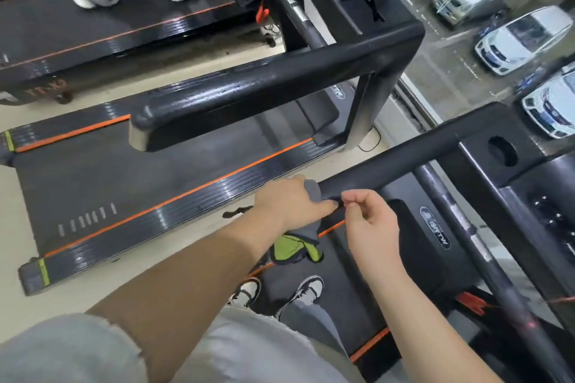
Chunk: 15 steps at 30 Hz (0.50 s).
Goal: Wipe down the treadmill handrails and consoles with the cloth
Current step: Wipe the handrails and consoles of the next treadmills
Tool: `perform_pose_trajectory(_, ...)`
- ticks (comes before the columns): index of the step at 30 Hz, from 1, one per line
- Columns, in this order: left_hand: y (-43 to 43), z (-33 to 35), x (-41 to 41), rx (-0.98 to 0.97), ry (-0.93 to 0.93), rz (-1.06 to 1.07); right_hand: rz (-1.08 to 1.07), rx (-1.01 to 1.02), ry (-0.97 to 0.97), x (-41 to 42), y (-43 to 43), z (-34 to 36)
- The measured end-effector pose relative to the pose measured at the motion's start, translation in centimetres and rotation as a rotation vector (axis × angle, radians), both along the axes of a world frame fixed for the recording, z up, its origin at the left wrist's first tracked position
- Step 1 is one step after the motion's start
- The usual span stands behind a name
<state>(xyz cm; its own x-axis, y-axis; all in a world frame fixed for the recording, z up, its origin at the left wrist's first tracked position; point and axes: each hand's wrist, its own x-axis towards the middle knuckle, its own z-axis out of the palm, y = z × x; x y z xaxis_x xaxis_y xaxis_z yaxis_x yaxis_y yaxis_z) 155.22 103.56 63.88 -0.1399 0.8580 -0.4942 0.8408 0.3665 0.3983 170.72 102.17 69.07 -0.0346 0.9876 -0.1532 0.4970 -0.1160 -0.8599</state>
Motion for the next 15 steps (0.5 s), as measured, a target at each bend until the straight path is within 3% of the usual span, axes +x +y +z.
perform_pose_trajectory(5,-8.0,-0.2,-2.7,0.275,0.130,-0.126,0.277,0.283,-0.296,-1.1,1.6,-1.6)
perform_pose_trajectory(8,-15.3,-2.6,-6.4,0.482,0.122,-0.149,0.538,0.269,-0.421,-2.4,2.1,-2.0)
perform_pose_trajectory(10,-18.3,-4.6,-8.2,0.503,0.060,-0.121,0.759,0.290,-0.558,-2.8,2.2,-2.3)
perform_pose_trajectory(12,-18.6,-5.4,-8.8,0.496,0.036,-0.124,0.917,0.281,-0.718,-3.0,2.4,-2.3)
perform_pose_trajectory(15,-16.1,-4.2,-7.8,0.557,0.069,-0.120,0.974,0.196,-0.840,-3.1,2.8,-1.7)
